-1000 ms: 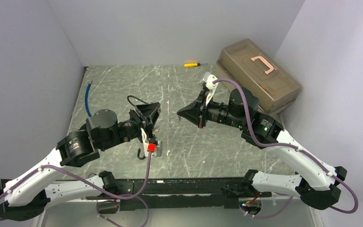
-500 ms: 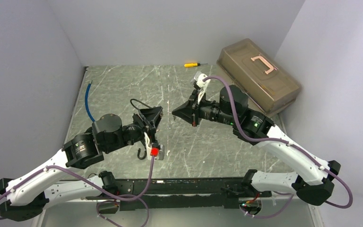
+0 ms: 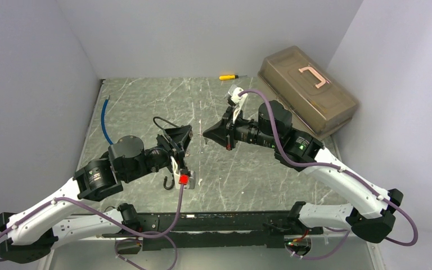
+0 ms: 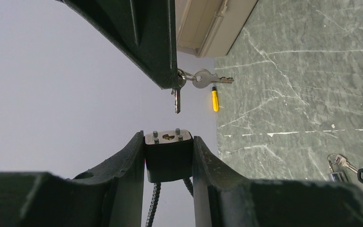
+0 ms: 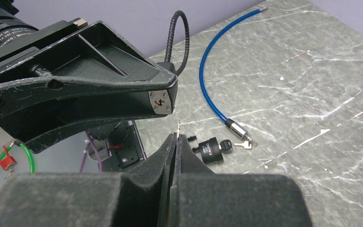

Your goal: Unlock with the key

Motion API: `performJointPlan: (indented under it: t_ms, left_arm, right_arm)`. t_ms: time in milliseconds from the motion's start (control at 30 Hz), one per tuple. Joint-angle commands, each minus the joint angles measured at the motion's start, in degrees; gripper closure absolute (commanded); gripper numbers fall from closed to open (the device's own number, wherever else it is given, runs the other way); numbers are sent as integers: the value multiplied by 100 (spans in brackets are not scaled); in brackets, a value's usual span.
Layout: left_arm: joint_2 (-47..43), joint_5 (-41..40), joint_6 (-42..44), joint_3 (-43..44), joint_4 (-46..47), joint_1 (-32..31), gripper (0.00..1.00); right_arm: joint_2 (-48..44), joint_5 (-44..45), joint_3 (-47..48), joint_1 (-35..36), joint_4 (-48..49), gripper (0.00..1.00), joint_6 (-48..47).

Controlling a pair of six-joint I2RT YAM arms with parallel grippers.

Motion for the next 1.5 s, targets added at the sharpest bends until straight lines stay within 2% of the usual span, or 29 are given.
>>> performJointPlan:
  t_ms: [0,467,1467]
  left_arm:
    - [-13,-144,74,101,397,-22,100]
    - [-11,-144,43,197,351,-29,100]
    - [-46,-29,14,283,437,-28,100]
  right_arm:
    - [-103,-136,298,59,360,100,23]
    - [-42,161,449,417,386,100,-138]
    - [195,276,462,440,401,100,-200]
